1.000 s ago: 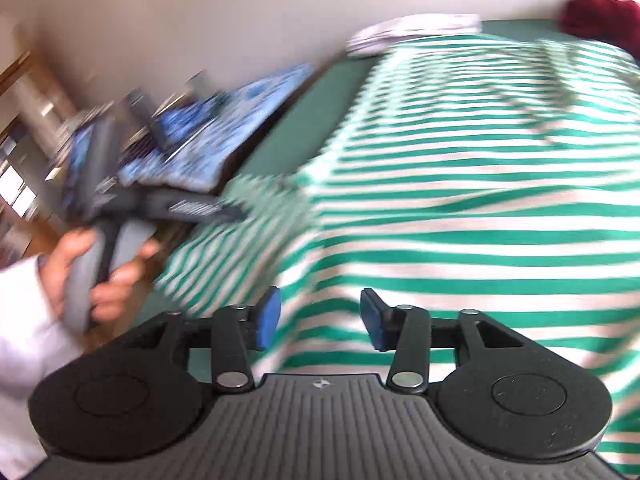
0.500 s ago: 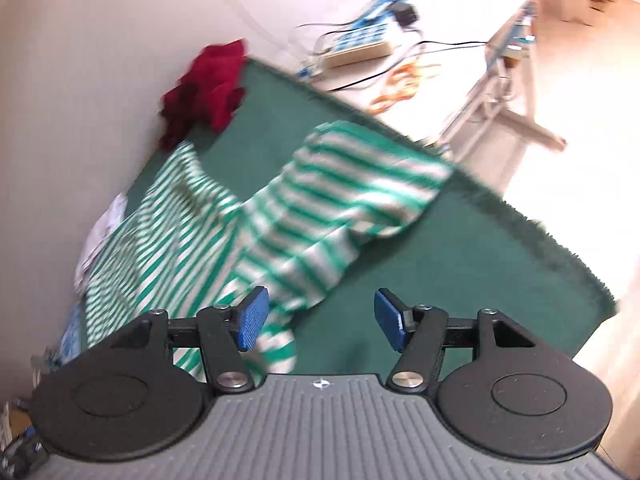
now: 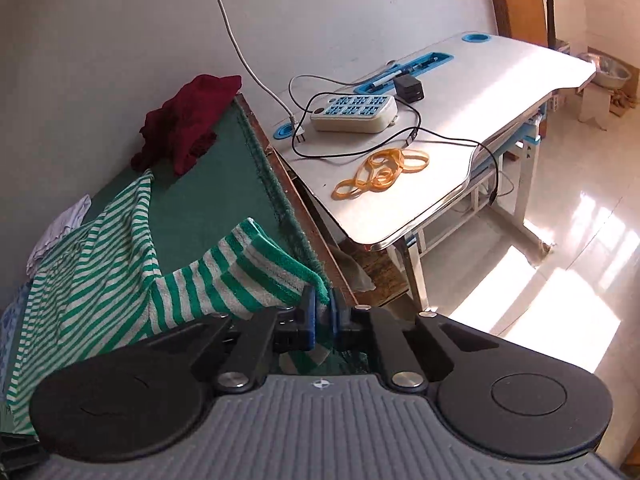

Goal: Fold clothes

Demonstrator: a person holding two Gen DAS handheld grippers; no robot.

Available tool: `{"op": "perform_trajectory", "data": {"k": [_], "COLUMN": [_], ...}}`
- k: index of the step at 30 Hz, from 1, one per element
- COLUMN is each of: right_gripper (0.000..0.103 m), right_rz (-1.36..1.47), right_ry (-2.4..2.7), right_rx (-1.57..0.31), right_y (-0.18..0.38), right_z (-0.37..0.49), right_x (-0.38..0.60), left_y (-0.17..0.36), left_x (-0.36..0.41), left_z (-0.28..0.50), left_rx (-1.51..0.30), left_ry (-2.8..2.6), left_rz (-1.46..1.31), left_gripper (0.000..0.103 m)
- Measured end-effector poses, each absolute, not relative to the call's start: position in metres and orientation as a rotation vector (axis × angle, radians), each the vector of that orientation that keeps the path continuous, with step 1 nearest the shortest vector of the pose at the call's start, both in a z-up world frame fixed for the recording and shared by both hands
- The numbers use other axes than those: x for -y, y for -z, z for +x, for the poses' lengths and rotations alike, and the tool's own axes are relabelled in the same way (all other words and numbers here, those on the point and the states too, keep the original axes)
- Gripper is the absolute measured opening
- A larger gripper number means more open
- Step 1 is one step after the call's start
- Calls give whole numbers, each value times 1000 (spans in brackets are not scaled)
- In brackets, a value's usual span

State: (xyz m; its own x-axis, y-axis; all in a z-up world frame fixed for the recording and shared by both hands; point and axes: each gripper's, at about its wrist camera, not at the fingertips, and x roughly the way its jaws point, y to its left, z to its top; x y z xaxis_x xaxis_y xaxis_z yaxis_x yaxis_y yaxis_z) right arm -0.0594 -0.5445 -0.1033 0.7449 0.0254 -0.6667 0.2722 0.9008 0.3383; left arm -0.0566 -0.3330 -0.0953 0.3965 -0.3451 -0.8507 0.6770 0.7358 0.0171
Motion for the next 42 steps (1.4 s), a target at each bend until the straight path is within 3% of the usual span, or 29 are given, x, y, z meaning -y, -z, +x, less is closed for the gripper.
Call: {"op": "perform_trajectory", "data": {"k": [7,9,11,12,13,14,16,19,21,23,25,27,28,29,32,34,36,38,39,42], "right_gripper": [8,17,40,43,43,42,42,41,41,41,38,23,8,0,0,23,25,35,36,36], "right_rz": [328,283,249,243,236,230,289,346,353,345,336,288,244,216,172,193,215,236,247,288], "right_ry": [109,123,221,212,200,189,60,-46,-72,-97,-121,-129,-124,-102,-80,-129,-178,-227,-252,-326], "right_rx": [-806,-806,-740,-704,-668,-631,-646,-691,-709,-728,-746,-745,-733,-726,-715,-725,-734,-743,-747,-811], "right_y": [113,112,101,95,89,83,80,88,96,105,113,119,119,119,117,112,108,103,101,112], "right_z": [-84,-81,-79,-76,-74,-71,-61,-43,-27,-10,8,24,30,35,39,24,10,-4,-11,-35], "right_x": [553,550,552,552,552,553,546,528,520,515,511,508,507,508,507,503,499,495,493,499], "left_y": [107,105,96,88,80,72,66,79,93,106,108,106,107,107,106,100,89,82,82,102], "left_x": [331,333,333,332,331,332,340,362,373,376,374,370,367,364,360,359,355,352,352,355], "left_z": [-69,-69,-65,-64,-63,-62,-62,-54,-52,-53,-57,-57,-57,-56,-58,-62,-64,-62,-60,-53], "left_rx": [-1086,-1085,-1060,-1032,-996,-960,-888,-891,-946,-987,-996,-1018,-1032,-1046,-1059,-1052,-1023,-985,-974,-1047], "left_ry": [844,845,830,825,818,808,781,779,780,771,782,810,830,853,867,870,878,857,843,827], "left_rz": [324,334,331,318,303,299,347,396,405,411,390,338,302,266,240,248,223,204,205,224], "left_gripper": [8,9,9,11,24,46,66,65,55,29,29,29,35,44,46,46,47,77,81,72]}}
